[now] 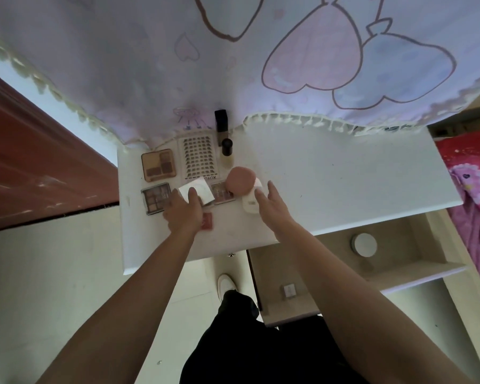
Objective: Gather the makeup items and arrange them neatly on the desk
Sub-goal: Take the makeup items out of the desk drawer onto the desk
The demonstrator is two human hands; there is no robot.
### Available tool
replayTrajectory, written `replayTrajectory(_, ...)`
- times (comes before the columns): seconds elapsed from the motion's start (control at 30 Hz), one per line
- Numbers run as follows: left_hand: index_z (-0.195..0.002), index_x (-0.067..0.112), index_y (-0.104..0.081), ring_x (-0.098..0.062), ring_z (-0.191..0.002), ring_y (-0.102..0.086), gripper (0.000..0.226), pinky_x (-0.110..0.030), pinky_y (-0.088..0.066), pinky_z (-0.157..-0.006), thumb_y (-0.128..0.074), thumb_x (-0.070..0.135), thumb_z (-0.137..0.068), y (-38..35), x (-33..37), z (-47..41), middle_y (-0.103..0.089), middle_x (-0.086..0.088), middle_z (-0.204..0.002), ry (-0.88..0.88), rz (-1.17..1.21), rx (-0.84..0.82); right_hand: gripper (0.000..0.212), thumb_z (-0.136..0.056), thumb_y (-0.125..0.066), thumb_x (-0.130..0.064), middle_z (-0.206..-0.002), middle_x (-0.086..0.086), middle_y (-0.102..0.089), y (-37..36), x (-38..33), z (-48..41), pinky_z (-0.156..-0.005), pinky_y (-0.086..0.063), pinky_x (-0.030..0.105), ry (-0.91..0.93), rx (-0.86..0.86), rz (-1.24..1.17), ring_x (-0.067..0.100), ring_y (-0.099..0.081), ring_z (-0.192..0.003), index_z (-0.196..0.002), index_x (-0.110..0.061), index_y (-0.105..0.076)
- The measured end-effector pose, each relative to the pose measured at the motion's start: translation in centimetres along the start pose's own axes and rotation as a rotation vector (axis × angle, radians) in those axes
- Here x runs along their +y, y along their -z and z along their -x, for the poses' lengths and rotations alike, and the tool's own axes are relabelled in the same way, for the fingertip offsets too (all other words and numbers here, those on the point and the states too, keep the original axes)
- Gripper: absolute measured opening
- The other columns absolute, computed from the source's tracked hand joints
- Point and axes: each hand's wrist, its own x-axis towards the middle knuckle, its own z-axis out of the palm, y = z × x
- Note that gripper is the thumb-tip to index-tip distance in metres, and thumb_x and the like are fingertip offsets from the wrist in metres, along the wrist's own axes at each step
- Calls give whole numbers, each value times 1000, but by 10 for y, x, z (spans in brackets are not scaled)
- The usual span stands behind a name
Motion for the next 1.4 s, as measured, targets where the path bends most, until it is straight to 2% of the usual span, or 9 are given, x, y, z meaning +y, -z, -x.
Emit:
replayTrajectory(0.2,-111,8,-62,-34,-107,-53,27,-44,-44,-87,-50,28,-98,-28,3,41,-57,-16,-114,-485,-215,133,42,-103,-44,-40,-129,1,-61,61,37,12,-99,-43,31,3,149,87,18,-55,-122,-135,-16,-55)
replayTrajectory(0.3,-81,10,-58,-25,-78,-60,35,-39,-45,-68,-43,36,-101,-57,1,69,-61,-4,-84,-581,-269,-61,31,-98,-52,-37,-104,-3,-69,101,69,20,-95,-51,42,-29,226,96,19,-64,-103,-115,-16,-68)
replayTrajectory(0.43,-73,11,-54,-21,-65,-56,44,-40,-47,-63,-40,42,-102,-104,-13,118,-58,-3,-70,-665,-387,-239,18,-93,-54,-29,-87,-5,-67,157,125,25,-72,-47,32,-88,210,170,19,-62,-86,-93,-19,-69)
replayTrajectory(0.63,-74,26,-50,-23,-79,-57,25,-31,-35,-65,-50,31,-98,-187,-59,163,-57,-1,-81,-349,-490,-422,48,-88,-60,-36,-129,14,-53,227,208,-1,-95,-48,39,-194,-16,582,35,-57,-114,-130,-15,-55)
replayTrajectory(0.7,-100,18,-61,-32,-101,-61,16,-33,-44,-76,-52,30,-96,-215,-75,165,-62,-11,-105,-196,-605,-494,67,-85,-68,-33,-144,21,-37,244,224,-16,-106,-42,45,-155,-28,678,43,-45,-128,-143,-11,-42)
replayTrajectory(0.77,-134,13,-49,-35,-118,-55,45,-35,-45,-91,-54,34,-94,-239,-91,166,-50,-16,-133,-8,-696,-535,81,-84,-71,-31,-154,23,-19,257,237,-30,-112,-32,48,-116,-22,704,45,-29,-139,-149,-9,-28)
replayTrajectory(0.9,-145,9,-27,-40,-127,-46,68,-41,-40,-101,-56,40,-91,-278,-119,171,-29,-22,-146,259,-709,-484,110,-77,-77,-43,-160,23,0,271,262,-69,-116,-20,54,-103,-22,768,43,-6,-147,-157,-19,-5)
replayTrajectory(1.17,-126,5,-43,-45,-105,-54,41,-43,-45,-91,-51,31,-96,-327,-129,176,-39,-22,-129,-11,-822,-398,55,-83,-68,-29,-141,16,-34,252,290,-78,-87,-46,44,157,-39,1183,37,-39,-123,-133,-18,-47)
replayTrajectory(1.4,-110,8,-49,-36,-95,-58,31,-38,-47,-76,-64,15,-83,-349,-107,177,-57,-14,-106,-76,-576,-331,72,-71,-74,-34,-127,11,-44,243,306,-52,-87,-48,42,169,-224,1077,35,-44,-116,-134,-19,-42)
